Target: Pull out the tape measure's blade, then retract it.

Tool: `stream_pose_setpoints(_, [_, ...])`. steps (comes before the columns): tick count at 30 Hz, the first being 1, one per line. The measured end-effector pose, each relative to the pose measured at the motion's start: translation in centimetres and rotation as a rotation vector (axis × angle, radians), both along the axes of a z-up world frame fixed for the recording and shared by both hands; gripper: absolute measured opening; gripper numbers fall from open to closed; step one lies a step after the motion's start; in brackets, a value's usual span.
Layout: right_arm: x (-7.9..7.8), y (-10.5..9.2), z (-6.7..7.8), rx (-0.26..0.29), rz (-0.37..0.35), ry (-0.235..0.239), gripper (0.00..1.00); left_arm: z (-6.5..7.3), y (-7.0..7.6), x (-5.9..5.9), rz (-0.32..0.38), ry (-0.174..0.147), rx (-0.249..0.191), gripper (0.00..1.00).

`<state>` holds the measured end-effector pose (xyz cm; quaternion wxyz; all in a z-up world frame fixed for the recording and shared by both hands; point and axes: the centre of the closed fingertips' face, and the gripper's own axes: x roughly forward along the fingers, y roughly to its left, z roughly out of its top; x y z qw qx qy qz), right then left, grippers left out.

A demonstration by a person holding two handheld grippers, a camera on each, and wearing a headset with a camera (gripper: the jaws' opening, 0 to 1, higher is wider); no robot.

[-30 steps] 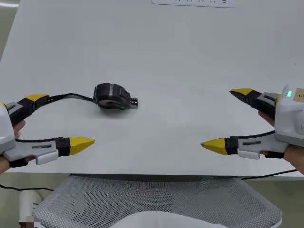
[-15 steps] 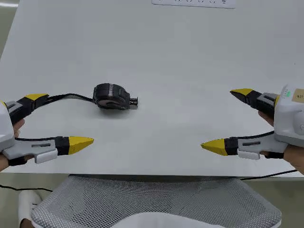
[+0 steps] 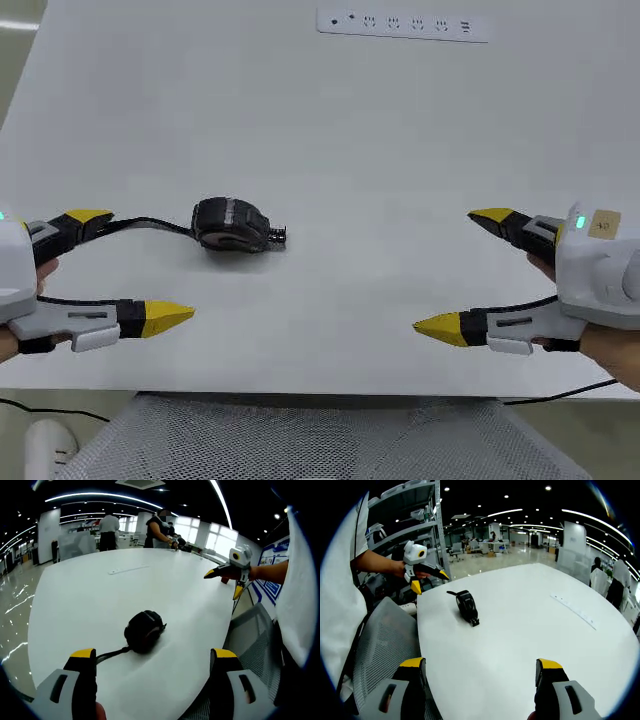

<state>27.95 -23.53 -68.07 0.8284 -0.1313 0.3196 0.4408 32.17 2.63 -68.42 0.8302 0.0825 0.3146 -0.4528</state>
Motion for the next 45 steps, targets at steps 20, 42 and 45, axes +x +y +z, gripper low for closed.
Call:
stream_pose_setpoints(20, [1.9,2.5,-2.2,-0.044,0.149,0.018,0.89,-2.4,-2.1,2.6,-0.247,-0.022,0.163,0.83])
stream_pose_setpoints(42, [3.4,4.8,-3.7,-0.059,0.246,0.042,0.86,-5.7,-3.5,4.9,-0.340,-0.013,0.249,0.47])
stream_pose_setpoints(45, [3.6,5.0,-3.7,-0.054,0.247,0.045,0.86,-5.8,-3.8,4.9,-0.351,-0.013,0.248,0.44])
